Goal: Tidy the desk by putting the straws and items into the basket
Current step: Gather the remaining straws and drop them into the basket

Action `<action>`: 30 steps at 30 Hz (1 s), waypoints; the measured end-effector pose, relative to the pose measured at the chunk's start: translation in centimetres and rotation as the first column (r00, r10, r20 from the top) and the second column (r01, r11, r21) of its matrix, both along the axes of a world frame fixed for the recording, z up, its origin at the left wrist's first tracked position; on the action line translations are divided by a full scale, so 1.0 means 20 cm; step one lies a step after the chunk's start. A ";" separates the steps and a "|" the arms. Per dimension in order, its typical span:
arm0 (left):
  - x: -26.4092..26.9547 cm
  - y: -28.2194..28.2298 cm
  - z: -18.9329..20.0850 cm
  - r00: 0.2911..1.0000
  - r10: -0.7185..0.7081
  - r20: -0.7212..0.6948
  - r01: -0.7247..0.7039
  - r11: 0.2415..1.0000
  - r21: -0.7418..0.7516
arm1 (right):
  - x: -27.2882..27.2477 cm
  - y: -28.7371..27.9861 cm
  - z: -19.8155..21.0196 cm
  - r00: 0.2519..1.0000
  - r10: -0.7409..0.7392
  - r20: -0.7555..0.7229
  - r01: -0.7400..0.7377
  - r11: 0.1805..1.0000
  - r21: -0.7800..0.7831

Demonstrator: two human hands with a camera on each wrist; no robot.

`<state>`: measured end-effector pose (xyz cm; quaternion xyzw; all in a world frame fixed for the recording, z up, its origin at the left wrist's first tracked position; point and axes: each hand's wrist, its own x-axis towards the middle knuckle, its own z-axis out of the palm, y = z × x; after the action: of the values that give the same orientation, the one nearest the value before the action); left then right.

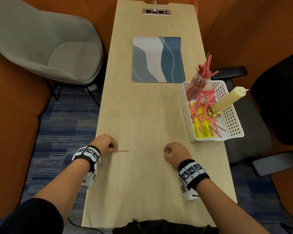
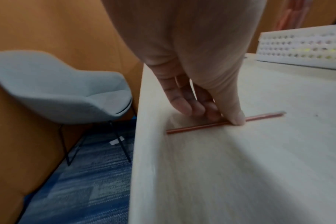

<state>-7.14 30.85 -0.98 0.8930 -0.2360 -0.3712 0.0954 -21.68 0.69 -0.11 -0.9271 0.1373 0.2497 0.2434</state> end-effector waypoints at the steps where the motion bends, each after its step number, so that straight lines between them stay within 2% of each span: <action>1: 0.01 -0.01 0.00 0.998 -0.055 0.001 0.055 0.998 0.025 | -0.01 0.01 -0.01 1.000 0.026 -0.006 -0.026 0.999 -0.019; 5: 0.03 -0.04 -0.04 0.981 -0.196 0.012 0.194 0.976 0.095 | -0.03 0.03 -0.07 0.998 0.061 0.017 -0.059 0.994 -0.096; 8: 0.05 -0.11 -0.03 0.978 -0.202 0.043 0.199 0.978 0.062 | -0.05 0.03 -0.09 0.997 0.059 0.045 -0.053 0.992 -0.116; 11: 0.08 -0.31 0.08 0.987 -0.138 0.077 0.145 0.984 -0.107 | -0.08 0.03 -0.10 0.994 0.064 0.084 -0.052 0.989 -0.136; 13: 0.11 -0.50 0.19 0.992 -0.074 0.106 0.101 0.956 -0.274 | -0.10 0.02 -0.11 0.989 0.076 0.123 -0.054 0.984 -0.168; 17: 0.18 -0.98 0.38 0.990 0.113 0.089 -0.041 0.814 -0.579 | -0.15 -0.04 -0.10 0.990 0.107 0.095 -0.084 0.972 -0.218; 20: 0.21 -1.33 0.51 0.975 0.219 0.022 -0.146 0.717 -0.682 | -0.20 -0.10 -0.06 0.996 0.085 0.034 -0.075 0.967 -0.243; 25: 0.22 -1.72 0.52 0.948 0.307 -0.085 -0.275 0.653 -0.706 | -0.31 -0.16 -0.07 0.998 0.061 -0.015 -0.062 0.976 -0.208; 30: 0.21 -1.76 0.37 0.942 0.320 -0.101 -0.307 0.703 -0.642 | -0.33 -0.25 -0.03 0.998 0.061 -0.024 -0.062 0.997 -0.049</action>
<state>-3.02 -4.35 6.42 0.8344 -0.1954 -0.2366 0.4578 -28.35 -4.24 -0.77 -0.9338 0.1174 0.2640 0.2109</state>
